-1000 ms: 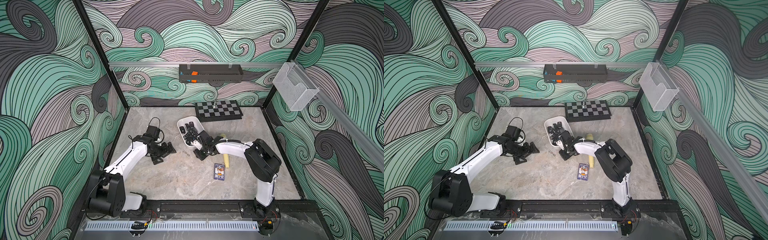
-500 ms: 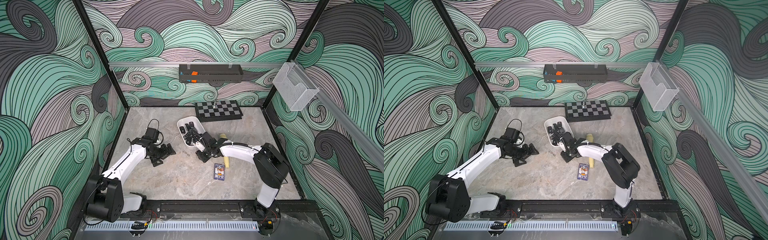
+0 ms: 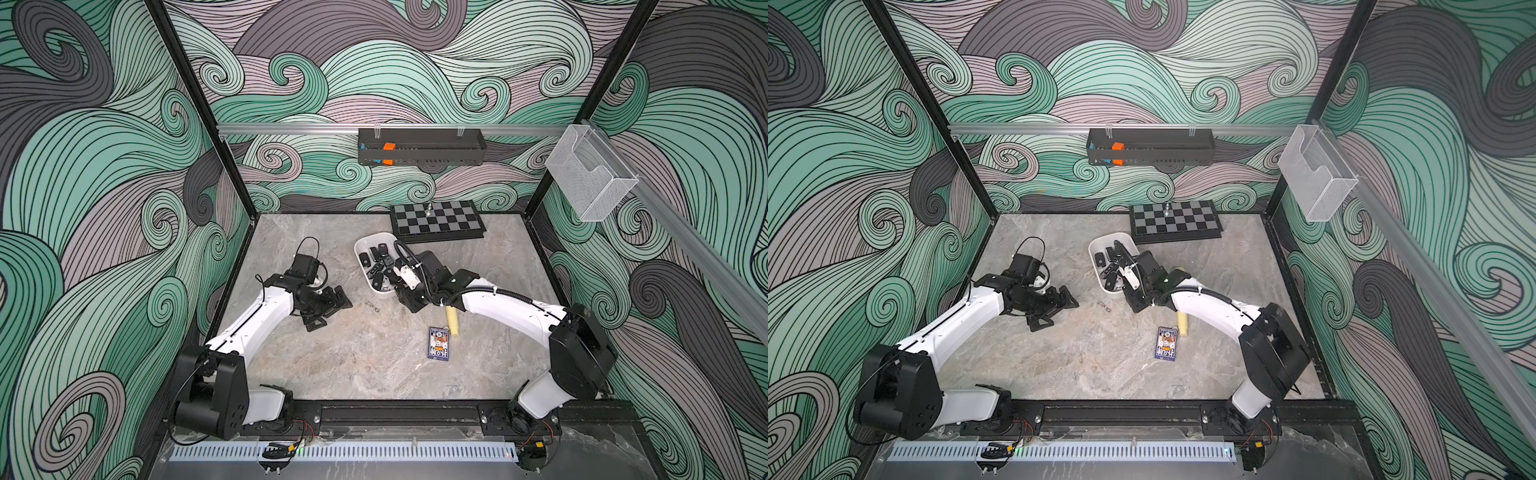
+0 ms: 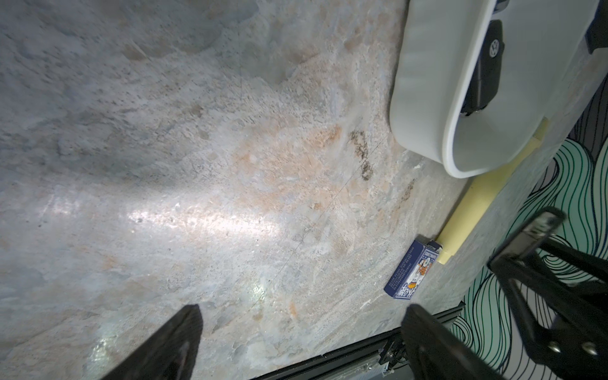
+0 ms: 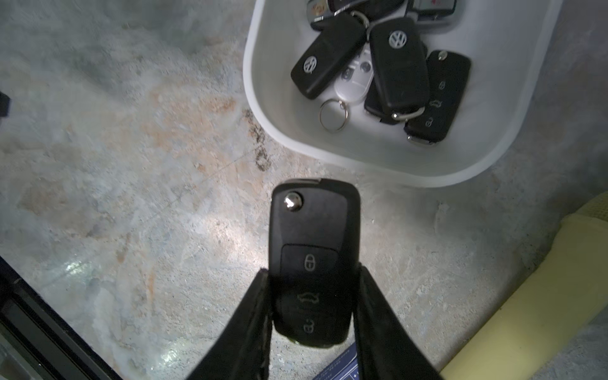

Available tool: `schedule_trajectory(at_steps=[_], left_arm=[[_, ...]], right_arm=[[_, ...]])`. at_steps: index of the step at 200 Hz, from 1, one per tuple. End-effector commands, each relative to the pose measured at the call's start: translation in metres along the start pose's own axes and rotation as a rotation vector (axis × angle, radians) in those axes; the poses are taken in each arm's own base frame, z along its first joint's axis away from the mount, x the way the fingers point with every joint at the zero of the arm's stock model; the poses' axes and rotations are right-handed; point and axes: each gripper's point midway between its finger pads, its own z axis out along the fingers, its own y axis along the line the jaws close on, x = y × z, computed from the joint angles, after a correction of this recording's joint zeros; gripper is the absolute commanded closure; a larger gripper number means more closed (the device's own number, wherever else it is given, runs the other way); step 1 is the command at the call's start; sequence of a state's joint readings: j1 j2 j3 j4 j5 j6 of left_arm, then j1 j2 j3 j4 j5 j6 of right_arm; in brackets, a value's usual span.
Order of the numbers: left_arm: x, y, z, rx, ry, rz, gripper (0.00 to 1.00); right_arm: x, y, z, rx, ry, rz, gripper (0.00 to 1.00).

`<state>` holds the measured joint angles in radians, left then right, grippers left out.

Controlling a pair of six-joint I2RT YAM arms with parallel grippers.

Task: Place the car key into the storage box
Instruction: Pick up the car key from the center of the board, then place the car key in the storage box.

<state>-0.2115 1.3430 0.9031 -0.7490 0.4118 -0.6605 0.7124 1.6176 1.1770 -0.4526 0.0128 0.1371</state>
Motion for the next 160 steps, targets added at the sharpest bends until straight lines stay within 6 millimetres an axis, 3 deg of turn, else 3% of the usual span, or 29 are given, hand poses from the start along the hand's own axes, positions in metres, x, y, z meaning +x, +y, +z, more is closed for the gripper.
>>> schedule_trajectory(at_steps=[1,74,120,160], left_arm=[[-0.009,-0.008,-0.008,-0.001,-0.013,0.056,0.04],[-0.008,-0.001,-0.009,-0.031,0.001,0.101,0.04],[-0.001,0.007,-0.013,-0.050,-0.005,0.103,0.04],[0.012,0.017,-0.020,-0.066,-0.016,0.088,0.04]], right_arm=[[-0.034,0.001,0.000,-0.016,-0.064,0.055,0.73],[-0.096,-0.019,0.057,0.030,-0.087,0.191,0.73],[-0.107,-0.040,0.099,0.083,-0.060,0.305,0.73],[-0.112,-0.053,0.120,0.118,-0.051,0.344,0.72]])
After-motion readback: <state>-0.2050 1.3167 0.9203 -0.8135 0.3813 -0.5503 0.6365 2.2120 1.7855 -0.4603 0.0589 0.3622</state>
